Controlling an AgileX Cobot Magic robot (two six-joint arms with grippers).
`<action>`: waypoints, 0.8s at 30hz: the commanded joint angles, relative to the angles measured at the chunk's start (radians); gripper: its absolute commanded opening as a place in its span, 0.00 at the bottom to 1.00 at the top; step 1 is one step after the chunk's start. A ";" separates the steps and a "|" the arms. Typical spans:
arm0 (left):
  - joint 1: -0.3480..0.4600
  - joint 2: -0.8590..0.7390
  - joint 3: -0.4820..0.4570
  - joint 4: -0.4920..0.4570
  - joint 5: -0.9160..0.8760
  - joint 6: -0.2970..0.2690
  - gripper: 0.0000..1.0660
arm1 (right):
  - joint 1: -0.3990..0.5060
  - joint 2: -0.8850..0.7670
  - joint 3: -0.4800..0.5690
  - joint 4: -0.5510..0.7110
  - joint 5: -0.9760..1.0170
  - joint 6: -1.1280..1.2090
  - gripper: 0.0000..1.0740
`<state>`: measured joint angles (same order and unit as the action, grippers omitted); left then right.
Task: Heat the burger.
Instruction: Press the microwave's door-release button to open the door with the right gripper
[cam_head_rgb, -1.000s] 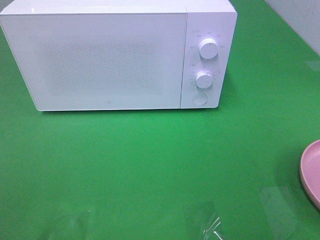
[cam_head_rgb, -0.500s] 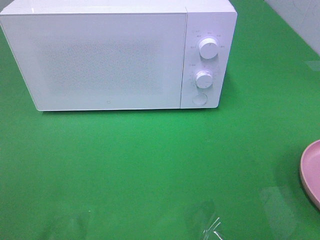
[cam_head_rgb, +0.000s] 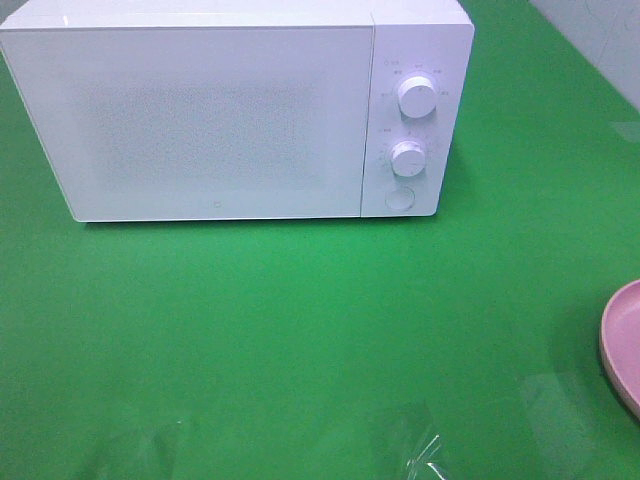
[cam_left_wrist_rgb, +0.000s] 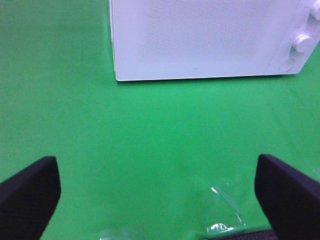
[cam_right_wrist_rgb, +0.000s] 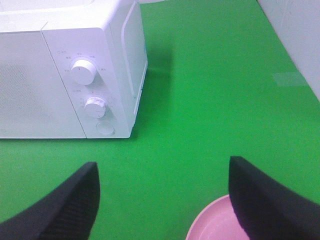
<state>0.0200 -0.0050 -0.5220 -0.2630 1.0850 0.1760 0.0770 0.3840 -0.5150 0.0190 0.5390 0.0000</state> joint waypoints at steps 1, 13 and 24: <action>0.001 -0.017 -0.003 0.000 -0.008 0.002 0.92 | -0.006 0.031 0.023 0.002 -0.059 0.000 0.67; 0.001 -0.017 -0.003 0.000 -0.008 0.002 0.92 | -0.006 0.175 0.061 -0.002 -0.233 0.000 0.67; 0.001 -0.017 -0.003 0.000 -0.008 0.002 0.92 | -0.006 0.268 0.171 -0.001 -0.539 0.000 0.67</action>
<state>0.0200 -0.0050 -0.5220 -0.2630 1.0850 0.1760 0.0770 0.6490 -0.3490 0.0190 0.0450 0.0000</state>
